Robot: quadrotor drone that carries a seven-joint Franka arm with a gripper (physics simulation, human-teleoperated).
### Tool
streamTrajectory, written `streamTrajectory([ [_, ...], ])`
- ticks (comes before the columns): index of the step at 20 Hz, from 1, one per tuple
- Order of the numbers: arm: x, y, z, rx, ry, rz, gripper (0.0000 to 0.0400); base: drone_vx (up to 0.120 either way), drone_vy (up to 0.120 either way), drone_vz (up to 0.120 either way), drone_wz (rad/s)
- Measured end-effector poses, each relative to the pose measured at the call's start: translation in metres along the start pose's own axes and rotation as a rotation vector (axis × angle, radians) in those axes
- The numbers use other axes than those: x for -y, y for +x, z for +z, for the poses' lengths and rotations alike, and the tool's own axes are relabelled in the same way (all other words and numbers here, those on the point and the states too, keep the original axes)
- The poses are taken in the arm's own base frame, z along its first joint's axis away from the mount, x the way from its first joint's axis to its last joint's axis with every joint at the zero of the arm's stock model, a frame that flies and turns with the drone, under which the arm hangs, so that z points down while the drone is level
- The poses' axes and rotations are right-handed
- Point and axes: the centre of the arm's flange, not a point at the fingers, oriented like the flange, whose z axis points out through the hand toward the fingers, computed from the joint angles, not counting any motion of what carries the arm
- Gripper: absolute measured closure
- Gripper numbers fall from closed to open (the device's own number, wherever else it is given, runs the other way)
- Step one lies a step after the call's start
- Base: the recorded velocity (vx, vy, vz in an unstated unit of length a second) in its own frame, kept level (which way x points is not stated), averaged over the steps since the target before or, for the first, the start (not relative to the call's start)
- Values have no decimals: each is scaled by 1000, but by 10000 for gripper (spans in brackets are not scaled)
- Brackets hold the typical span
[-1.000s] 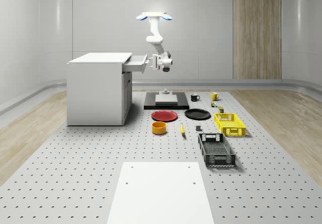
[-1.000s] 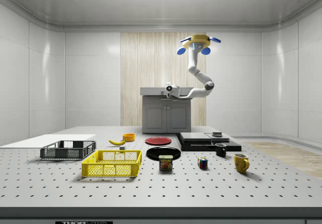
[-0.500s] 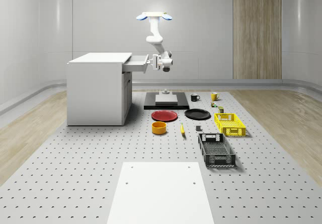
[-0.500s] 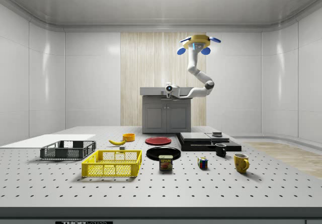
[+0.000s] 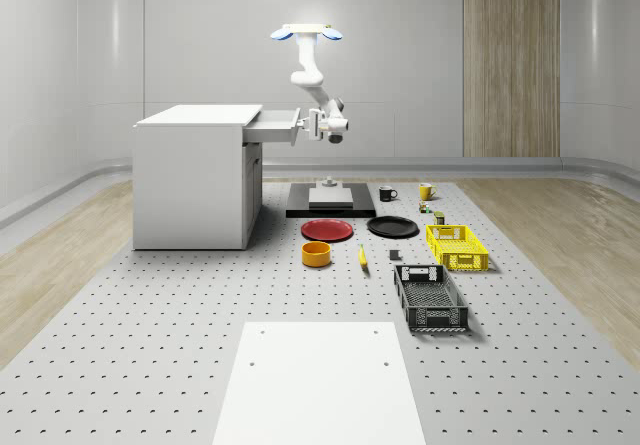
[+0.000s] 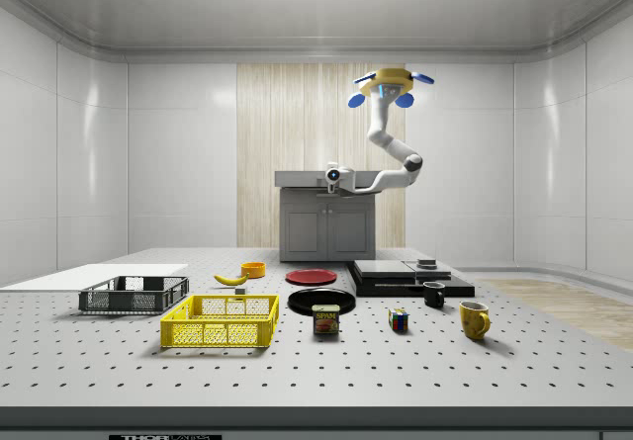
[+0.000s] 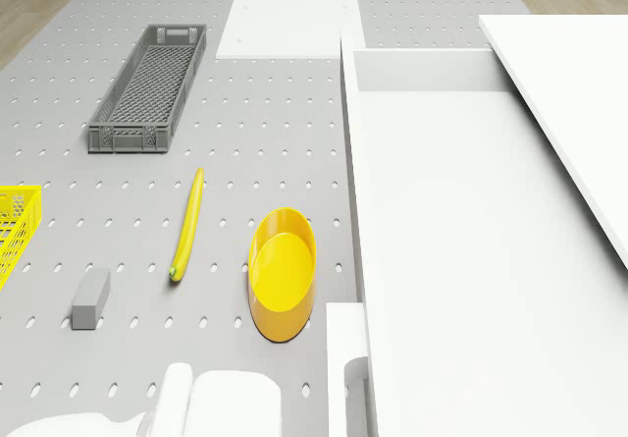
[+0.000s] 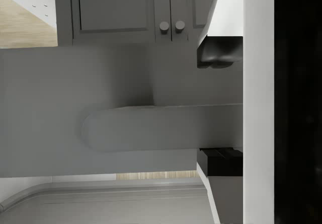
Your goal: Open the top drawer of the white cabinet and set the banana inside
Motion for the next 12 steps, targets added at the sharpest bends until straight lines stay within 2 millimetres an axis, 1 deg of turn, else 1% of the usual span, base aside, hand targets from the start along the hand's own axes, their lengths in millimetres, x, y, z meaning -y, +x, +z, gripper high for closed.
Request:
streamTrajectory([
  [1, 0, 1, -3, 2, 2, -6, 158, 0, 40, 0, 0],
  [2, -1, 2, -5, 3, 4, -10, 123, 0, 120, 0, 0],
  [3, -1, 3, -7, 5, 6, -14, 96, 0, 120, 0, 0],
  [5, -1, 4, -9, 7, 9, -19, 58, 0, 120, 0, 0],
  [8, -2, 6, -12, 9, 11, -24, 27, 0, 120, 0, 0],
  [11, -2, 6, -13, 10, 13, -28, 13, 0, 120, 0, 0],
  [12, -2, 6, -13, 10, 13, -28, 10, 40, 120, 0, 0],
])
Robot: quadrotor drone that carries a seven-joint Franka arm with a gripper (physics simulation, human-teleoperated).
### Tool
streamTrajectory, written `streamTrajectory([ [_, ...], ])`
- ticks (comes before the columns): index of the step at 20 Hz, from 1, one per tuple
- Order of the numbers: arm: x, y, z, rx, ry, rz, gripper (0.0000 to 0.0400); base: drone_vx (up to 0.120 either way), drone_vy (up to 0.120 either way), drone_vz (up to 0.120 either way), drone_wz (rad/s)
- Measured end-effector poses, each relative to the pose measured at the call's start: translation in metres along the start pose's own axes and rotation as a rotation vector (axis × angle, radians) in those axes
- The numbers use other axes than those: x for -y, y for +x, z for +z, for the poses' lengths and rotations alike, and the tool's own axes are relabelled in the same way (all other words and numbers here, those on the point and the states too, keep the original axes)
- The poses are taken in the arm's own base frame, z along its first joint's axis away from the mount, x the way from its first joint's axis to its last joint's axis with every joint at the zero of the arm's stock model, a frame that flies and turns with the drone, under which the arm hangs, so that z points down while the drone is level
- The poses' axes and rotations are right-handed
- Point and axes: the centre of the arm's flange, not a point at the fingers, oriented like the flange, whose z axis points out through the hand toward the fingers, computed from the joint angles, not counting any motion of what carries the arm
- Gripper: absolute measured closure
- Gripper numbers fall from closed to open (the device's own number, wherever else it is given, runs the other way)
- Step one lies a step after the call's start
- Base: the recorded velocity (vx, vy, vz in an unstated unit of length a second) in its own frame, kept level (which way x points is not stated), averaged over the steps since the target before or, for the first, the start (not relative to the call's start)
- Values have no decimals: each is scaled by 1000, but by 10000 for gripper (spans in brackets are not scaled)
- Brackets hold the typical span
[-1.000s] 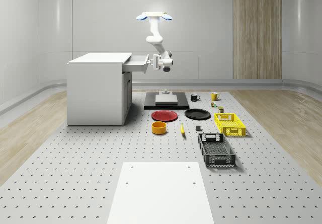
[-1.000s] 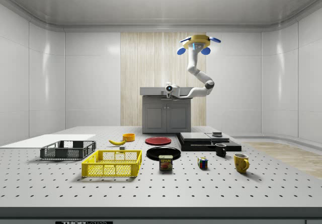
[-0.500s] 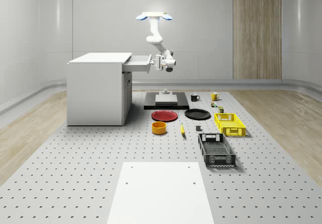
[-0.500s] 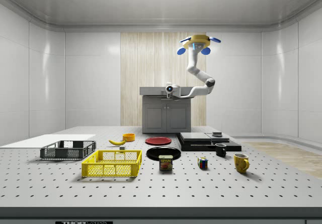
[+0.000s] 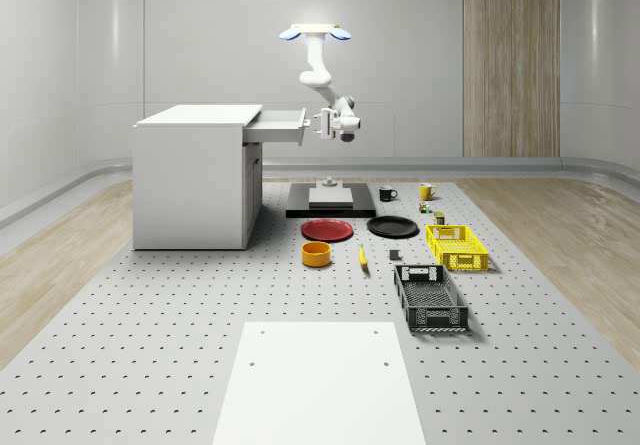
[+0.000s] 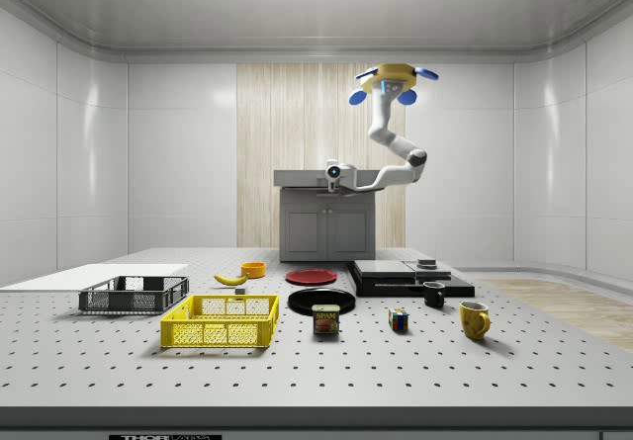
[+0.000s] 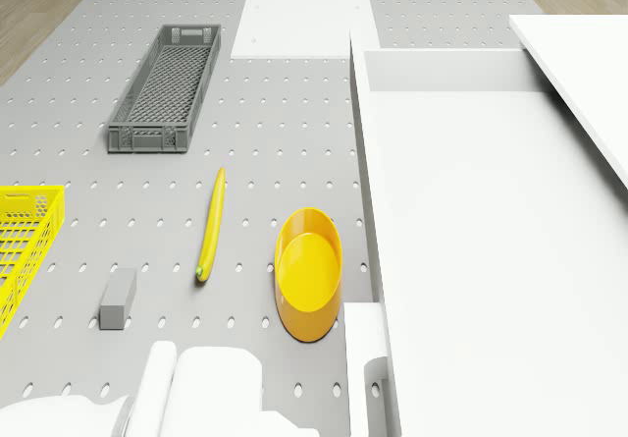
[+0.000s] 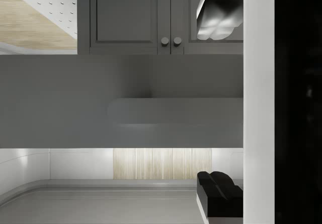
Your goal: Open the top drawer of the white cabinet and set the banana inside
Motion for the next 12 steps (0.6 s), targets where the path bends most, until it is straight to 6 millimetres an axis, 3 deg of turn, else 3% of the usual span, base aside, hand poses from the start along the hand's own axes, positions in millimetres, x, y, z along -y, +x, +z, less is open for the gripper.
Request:
streamTrajectory([
  [12, 0, 1, -1, 1, 2, -3, 0, 120, 120, 0, 0],
])
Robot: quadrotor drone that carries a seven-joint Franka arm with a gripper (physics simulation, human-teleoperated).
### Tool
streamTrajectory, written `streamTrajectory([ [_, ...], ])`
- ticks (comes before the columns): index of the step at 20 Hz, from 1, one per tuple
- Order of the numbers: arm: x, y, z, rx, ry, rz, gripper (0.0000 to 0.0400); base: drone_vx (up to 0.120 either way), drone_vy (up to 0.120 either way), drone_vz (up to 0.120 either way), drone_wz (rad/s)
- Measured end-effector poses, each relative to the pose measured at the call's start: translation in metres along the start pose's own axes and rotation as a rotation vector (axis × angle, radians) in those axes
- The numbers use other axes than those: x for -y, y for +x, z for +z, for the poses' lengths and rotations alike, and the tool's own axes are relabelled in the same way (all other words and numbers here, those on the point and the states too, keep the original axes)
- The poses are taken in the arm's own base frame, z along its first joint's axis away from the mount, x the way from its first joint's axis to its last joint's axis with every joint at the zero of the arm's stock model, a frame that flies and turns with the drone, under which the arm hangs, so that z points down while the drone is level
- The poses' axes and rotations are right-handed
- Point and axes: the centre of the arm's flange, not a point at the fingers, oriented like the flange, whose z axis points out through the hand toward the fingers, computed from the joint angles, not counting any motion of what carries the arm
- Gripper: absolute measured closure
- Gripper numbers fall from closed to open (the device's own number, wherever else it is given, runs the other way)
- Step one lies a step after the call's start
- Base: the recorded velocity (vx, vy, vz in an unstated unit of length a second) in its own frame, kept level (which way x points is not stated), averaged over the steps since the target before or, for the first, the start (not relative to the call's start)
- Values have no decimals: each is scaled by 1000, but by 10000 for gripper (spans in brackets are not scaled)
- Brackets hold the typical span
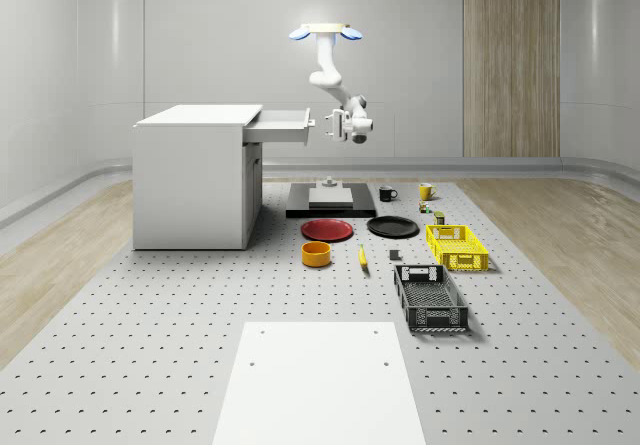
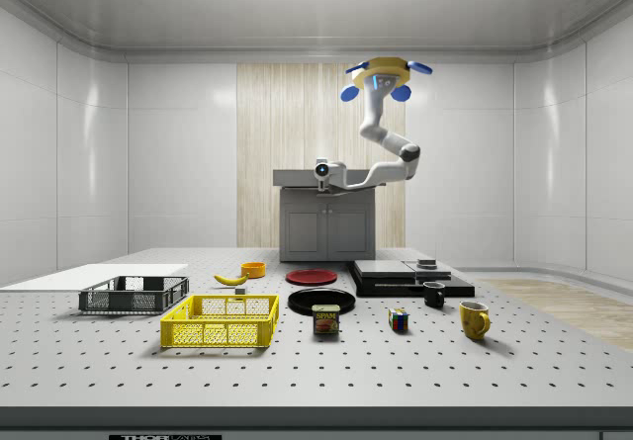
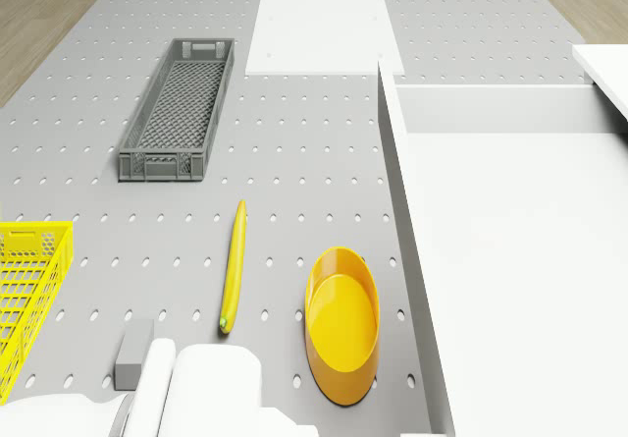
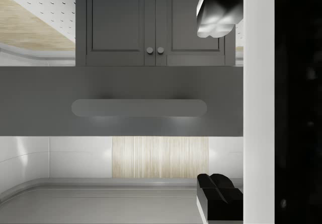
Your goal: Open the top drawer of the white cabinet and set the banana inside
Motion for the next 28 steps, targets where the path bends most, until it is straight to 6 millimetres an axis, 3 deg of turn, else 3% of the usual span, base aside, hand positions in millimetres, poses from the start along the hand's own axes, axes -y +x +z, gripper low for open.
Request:
streamTrajectory([
  [9, 0, 0, 0, 0, 0, 0, 0, 120, 18, 0, 0],
  [11, -15, 13, -4, 188, 181, 5, 0, 120, 0, 0, 0],
  [14, -44, 44, 21, 517, 508, -2, 0, 120, 67, 0, 0],
  [18, -63, 63, 56, 811, 801, -4, 0, 120, 120, 0, 0],
  [22, -69, 69, 78, 964, 958, -3, 0, 120, 120, 0, 0],
  [28, -71, 71, 92, 1061, 1059, -2, 0, 120, 120, 0, 0],
])
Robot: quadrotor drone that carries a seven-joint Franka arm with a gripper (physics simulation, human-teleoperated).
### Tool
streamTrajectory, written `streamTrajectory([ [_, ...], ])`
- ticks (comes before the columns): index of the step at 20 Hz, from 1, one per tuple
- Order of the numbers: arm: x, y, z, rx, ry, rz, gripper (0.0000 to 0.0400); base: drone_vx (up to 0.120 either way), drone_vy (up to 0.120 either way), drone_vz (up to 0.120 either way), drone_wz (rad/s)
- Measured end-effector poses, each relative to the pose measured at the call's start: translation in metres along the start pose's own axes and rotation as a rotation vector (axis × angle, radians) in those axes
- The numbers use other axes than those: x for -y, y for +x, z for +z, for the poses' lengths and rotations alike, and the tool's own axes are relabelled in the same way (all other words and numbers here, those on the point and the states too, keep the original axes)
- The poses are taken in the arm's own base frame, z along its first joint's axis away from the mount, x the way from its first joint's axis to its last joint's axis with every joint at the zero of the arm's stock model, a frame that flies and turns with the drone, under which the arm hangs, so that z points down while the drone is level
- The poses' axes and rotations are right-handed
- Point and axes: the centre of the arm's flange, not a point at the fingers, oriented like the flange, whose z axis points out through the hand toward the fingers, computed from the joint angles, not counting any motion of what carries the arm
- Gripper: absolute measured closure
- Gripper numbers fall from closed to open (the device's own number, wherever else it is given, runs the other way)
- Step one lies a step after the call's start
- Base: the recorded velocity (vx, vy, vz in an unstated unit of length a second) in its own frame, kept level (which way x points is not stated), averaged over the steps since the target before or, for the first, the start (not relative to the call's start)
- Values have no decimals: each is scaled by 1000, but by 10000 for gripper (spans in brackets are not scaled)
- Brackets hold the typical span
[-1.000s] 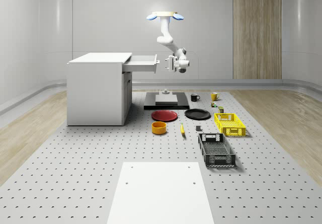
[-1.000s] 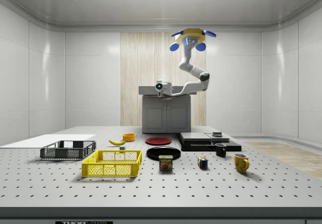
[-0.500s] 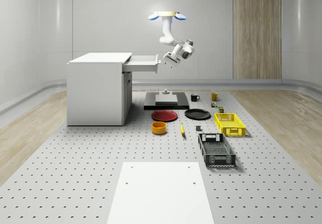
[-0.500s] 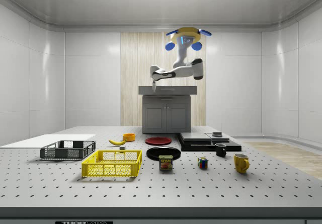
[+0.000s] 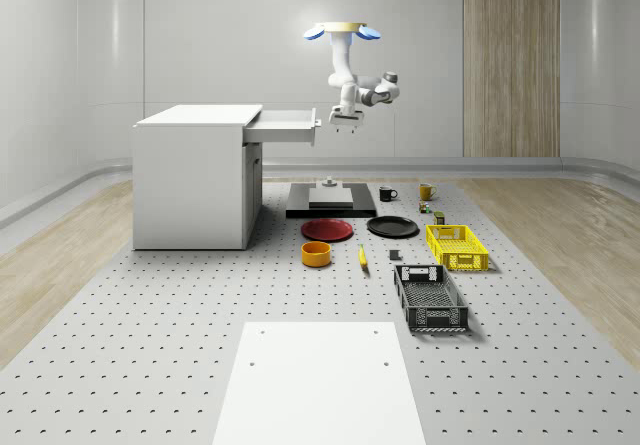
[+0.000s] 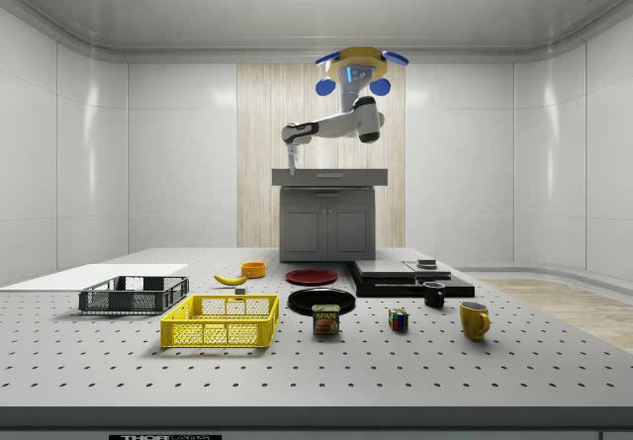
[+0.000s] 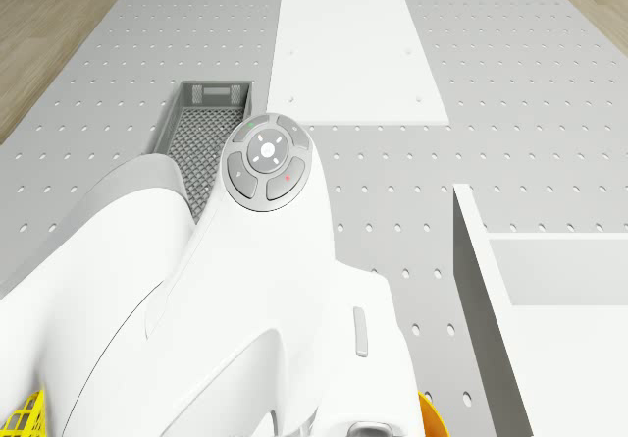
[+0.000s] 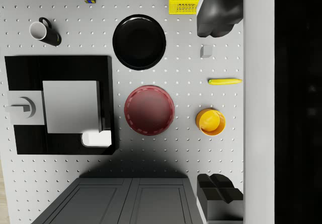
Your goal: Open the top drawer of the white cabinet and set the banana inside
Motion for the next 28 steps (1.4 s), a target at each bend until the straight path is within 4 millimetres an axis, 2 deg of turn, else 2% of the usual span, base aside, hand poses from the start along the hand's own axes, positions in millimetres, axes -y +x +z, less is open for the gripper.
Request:
streamTrajectory([
  [10, -4, 4, 0, 41, 44, -1, 0, 120, 120, 0, 0],
  [28, -5, 5, 0, 49, 52, -1, 0, 120, 0, 0, 0],
])
